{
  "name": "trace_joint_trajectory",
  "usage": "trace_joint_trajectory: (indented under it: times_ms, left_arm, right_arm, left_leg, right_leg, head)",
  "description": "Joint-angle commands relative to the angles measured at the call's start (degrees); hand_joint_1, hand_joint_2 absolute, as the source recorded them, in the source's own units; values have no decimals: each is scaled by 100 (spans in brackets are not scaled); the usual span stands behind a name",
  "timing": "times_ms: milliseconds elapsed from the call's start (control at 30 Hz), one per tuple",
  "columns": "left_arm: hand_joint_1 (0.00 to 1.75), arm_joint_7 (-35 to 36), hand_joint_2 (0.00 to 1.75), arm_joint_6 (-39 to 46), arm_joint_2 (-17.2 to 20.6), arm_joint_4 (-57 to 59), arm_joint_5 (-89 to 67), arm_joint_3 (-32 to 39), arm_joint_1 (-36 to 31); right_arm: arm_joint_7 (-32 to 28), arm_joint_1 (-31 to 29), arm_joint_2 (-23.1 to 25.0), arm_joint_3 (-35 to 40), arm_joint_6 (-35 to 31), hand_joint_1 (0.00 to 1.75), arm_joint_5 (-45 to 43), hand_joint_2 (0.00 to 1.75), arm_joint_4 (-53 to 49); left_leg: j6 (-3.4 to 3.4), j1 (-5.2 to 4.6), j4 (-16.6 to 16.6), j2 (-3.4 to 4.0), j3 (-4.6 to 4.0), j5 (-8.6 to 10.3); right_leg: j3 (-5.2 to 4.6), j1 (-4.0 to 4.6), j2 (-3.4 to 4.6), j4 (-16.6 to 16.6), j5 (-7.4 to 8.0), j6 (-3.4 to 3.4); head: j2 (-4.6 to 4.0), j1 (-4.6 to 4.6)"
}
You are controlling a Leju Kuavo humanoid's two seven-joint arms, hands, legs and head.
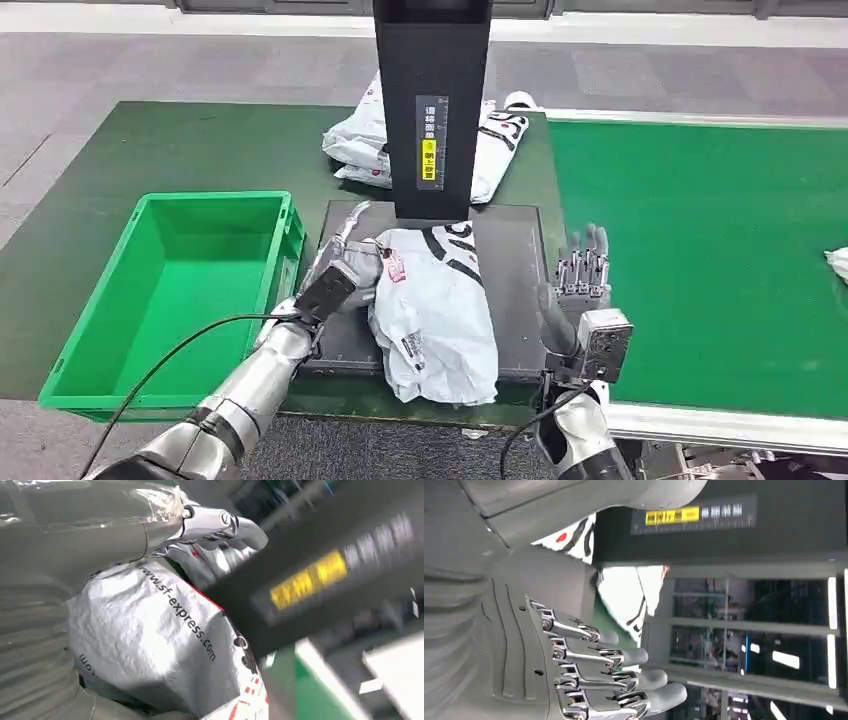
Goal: Moved the parcel from conveyor to table for the left to box.
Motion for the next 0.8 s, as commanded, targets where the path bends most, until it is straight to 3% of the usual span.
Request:
trace_joint_trajectory:
  times_ms: [33, 133, 167, 333, 500, 800]
  left_arm:
    - [0, 293, 175, 56, 327, 1446, -1379, -1571, -787]
    - [0, 1254, 175, 28, 380, 1787, -2785, -2570, -1119]
    - [175, 1450, 175, 166, 404, 1776, -3102, -2729, -1171]
    - [175, 1801, 175, 521, 409, 1608, -3489, -2602, -1223]
    - [175, 1772, 175, 1298, 383, 1305, -3506, -2042, -1365]
    - [175, 1776, 175, 1572, 381, 1249, -3511, -1913, -1323]
  right_arm:
    - [213, 13, -63, -604, 162, 0, -25, 175, -58]
    - [360, 162, -99, -760, 363, 0, 73, 175, -283]
    - [416, 211, -72, -812, 432, 0, 132, 175, -345]
    - [543, 473, 57, -927, 610, 0, 290, 175, -638]
    - [573, 618, 136, -997, 627, 0, 318, 175, -814]
    - [574, 629, 143, -1006, 627, 0, 317, 175, -825]
  left_leg:
    - [4, 1, -13, 26, 32, -4]
    - [0, 2, -4, 11, 14, 1]
    - [1, 2, -5, 5, 20, 1]
    - [1, 1, -6, 1, 20, 1]
    - [1, 3, 0, 10, 13, -1]
    - [0, 1, 0, 15, 13, -1]
  right_leg:
    - [31, 8, -10, -15, 0, -7]
    - [17, 5, -16, -5, -2, -5]
    - [25, 7, -30, -6, -5, -7]
    - [26, 5, -31, -6, -7, -8]
    - [20, 3, -18, -2, -1, -5]
    - [16, 1, -13, 0, -1, -6]
  head:
    - [-2, -2]
    - [0, 0]
    - [-2, 0]
    - [0, 0]
    - [-2, 0]
    - [0, 0]
